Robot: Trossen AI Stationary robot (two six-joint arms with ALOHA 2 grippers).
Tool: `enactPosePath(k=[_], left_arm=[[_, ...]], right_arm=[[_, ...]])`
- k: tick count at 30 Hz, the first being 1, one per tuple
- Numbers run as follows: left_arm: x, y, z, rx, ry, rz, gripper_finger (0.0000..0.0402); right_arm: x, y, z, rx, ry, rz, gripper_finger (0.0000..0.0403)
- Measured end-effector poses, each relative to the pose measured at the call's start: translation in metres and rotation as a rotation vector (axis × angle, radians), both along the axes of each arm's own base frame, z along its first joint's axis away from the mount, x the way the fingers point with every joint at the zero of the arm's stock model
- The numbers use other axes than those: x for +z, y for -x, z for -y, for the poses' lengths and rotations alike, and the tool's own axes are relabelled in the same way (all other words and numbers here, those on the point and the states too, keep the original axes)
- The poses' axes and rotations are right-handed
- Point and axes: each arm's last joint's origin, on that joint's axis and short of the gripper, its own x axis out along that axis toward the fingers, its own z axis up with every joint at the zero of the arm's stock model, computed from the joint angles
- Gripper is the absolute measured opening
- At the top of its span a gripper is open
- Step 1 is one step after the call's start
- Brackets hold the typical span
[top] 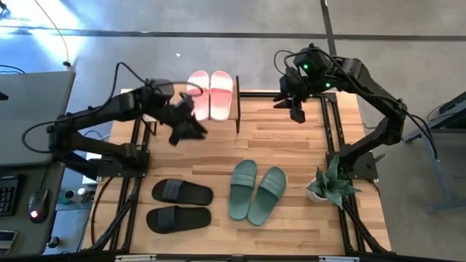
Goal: Pick and place slides into the shelf
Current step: Put the top black slide under the shelf
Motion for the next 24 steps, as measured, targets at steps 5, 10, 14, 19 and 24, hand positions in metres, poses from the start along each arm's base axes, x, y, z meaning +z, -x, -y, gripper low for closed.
enactPosePath(k=[5,10,14,19,24], left_arm=[[0.000,-0.010,0.038,-0.155,0.025,-0.009,0.0172],[-0.008,-0.011,0.077,-0.103,0.063,-0.150,0.0172],[-0.023,-0.003,0.103,0.011,-0.011,-0.334,0.0172],[-0.037,0.010,0.127,0.173,-0.037,-0.518,0.0172],[-0.052,0.010,0.145,0.299,0.023,-0.651,0.0172]], right_arm=[[-0.001,0.000,-0.003,-0.080,-0.053,-0.025,0.0096],[-0.002,-0.001,-0.004,-0.183,-0.004,-0.052,0.0096],[-0.002,-0.001,-0.003,-0.276,0.005,-0.065,0.0096],[-0.003,0.000,-0.005,-0.297,-0.011,-0.075,0.0096],[-0.001,0.001,-0.010,-0.265,0.078,-0.086,0.0096]])
